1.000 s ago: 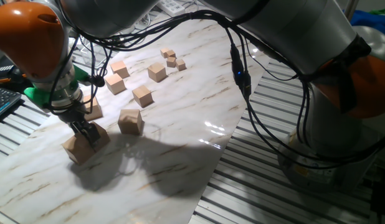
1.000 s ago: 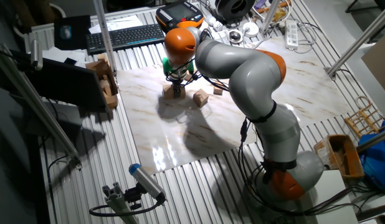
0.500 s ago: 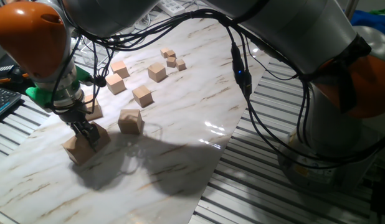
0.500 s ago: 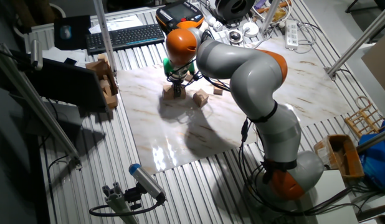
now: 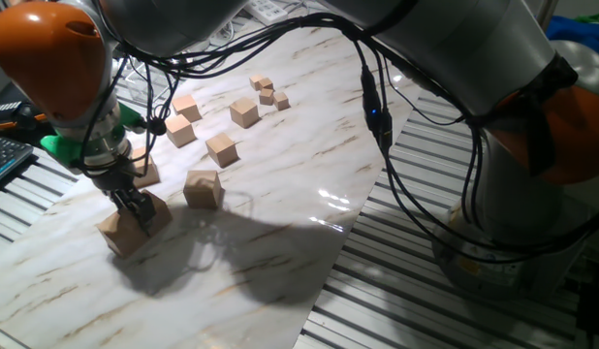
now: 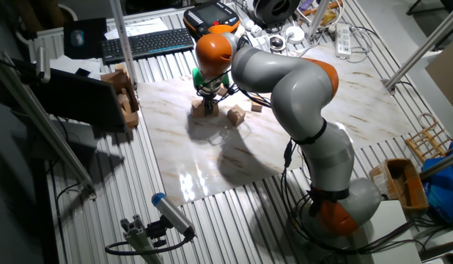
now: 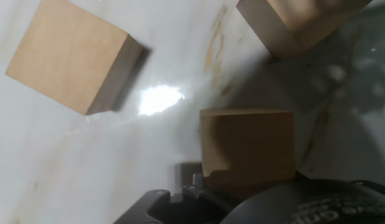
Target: Stack the blocks into a cross shape
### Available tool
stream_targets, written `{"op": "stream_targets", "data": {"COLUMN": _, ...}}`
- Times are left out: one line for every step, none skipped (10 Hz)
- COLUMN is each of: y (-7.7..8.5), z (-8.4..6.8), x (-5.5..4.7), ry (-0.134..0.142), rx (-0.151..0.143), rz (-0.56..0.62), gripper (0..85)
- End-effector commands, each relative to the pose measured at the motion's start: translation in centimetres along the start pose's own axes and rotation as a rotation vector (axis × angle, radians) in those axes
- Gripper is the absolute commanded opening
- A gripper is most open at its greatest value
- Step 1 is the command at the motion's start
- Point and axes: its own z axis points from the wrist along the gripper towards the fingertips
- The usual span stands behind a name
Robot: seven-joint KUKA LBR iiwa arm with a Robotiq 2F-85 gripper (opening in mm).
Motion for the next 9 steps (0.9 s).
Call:
{"op": "stream_targets", "data": {"y": 0.0, "z": -0.3, "x": 0.1, "ry": -0.004, "rx": -0.002, "rz": 0.000, "gripper": 0.0}}
{"op": "stream_targets", "data": {"y": 0.0, "z": -0.5, "x": 0.1, "ry": -0.008, "rx": -0.003, "rz": -0.003, "gripper": 0.0}}
{"op": "stream_targets", "data": {"y": 0.1, "z": -0.7, "x": 0.1, "ry": -0.008, "rx": -0.003, "rz": -0.004, "gripper": 0.0}}
{"op": "stream_targets", "data": {"y": 0.0, "z": -1.0, "x": 0.2, "ry": -0.009, "rx": -0.001, "rz": -0.008, "gripper": 0.0}}
{"op": "stream_targets", "data": {"y": 0.0, "z": -1.2, "x": 0.2, "ry": -0.010, "rx": -0.001, "rz": -0.012, "gripper": 0.0}}
{"op": "stream_targets", "data": {"y": 0.0, "z": -1.3, "x": 0.2, "ry": -0.010, "rx": -0.001, "rz": -0.018, "gripper": 0.0}}
{"op": "stream_targets", "data": {"y": -0.1, "z": -1.6, "x": 0.1, "ry": -0.006, "rx": 0.000, "rz": -0.031, "gripper": 0.0}}
{"op": "stream_targets", "data": {"y": -0.2, "z": -2.0, "x": 0.0, "ry": 0.001, "rx": 0.005, "rz": -0.051, "gripper": 0.0}}
{"op": "stream_targets", "data": {"y": -0.3, "z": -2.9, "x": -0.2, "ry": 0.008, "rx": 0.013, "rz": -0.084, "gripper": 0.0}}
